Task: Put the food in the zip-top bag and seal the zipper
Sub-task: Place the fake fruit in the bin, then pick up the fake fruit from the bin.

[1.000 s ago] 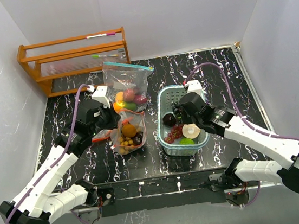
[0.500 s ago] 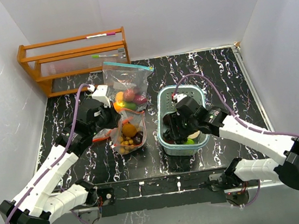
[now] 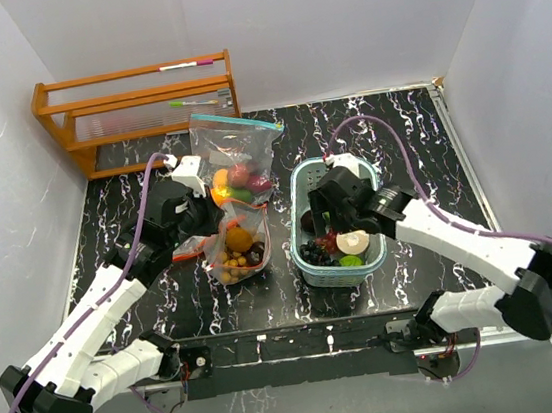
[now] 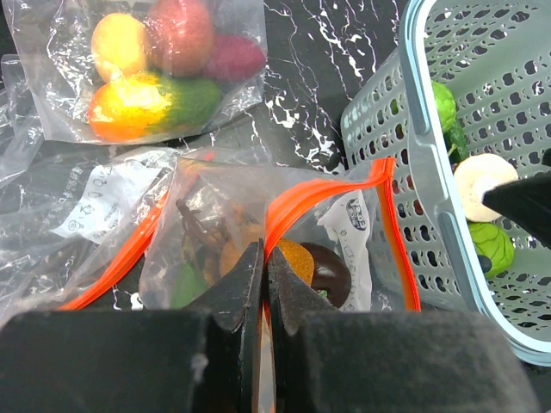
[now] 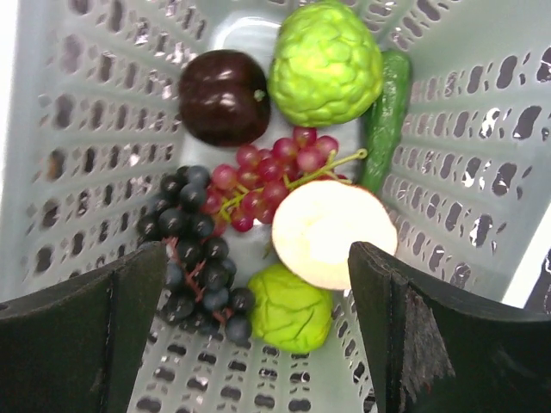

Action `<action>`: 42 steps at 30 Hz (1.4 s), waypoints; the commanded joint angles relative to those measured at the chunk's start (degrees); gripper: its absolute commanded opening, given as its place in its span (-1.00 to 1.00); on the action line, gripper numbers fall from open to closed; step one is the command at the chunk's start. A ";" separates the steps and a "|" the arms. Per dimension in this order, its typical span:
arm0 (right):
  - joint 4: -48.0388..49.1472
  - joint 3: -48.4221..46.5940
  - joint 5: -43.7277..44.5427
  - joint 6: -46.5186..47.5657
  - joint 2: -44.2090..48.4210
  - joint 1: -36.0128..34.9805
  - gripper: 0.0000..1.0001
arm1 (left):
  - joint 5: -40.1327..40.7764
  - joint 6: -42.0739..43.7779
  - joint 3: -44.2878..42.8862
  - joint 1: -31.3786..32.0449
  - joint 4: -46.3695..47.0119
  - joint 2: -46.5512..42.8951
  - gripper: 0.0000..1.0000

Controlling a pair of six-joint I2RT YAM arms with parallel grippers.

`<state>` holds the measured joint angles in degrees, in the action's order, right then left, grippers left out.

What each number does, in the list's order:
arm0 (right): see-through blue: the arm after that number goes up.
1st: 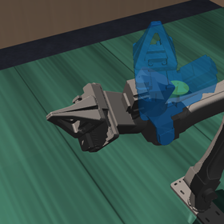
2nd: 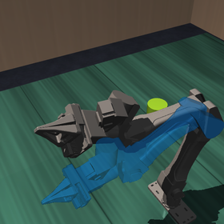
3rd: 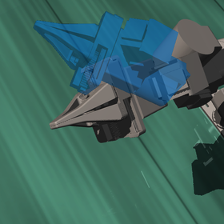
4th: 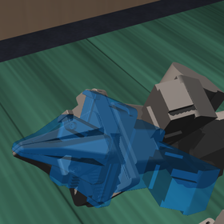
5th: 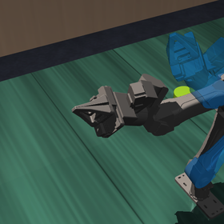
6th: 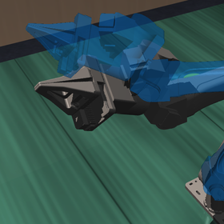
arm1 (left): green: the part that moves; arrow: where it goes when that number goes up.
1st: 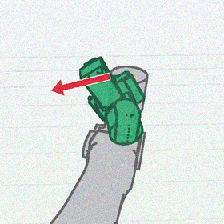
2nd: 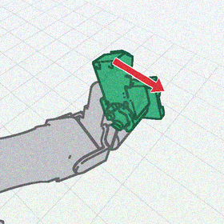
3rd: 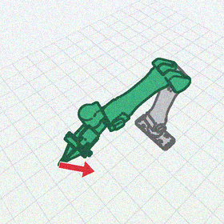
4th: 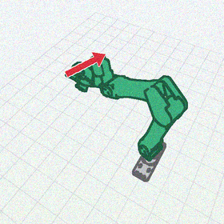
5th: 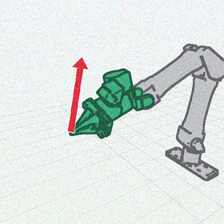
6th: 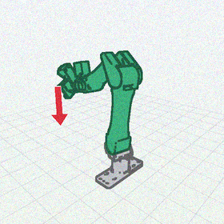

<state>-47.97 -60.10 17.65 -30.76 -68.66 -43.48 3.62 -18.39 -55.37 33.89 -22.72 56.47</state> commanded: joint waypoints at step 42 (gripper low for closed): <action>-3.63 -3.69 6.93 -4.61 -8.71 2.05 -0.85 | 0.51 1.34 -0.28 0.13 0.47 -1.62 -1.00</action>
<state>-51.03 -58.57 21.63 -35.73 -81.56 -41.56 3.90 -17.56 -55.37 33.89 -23.14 55.96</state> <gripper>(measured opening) 0.269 0.010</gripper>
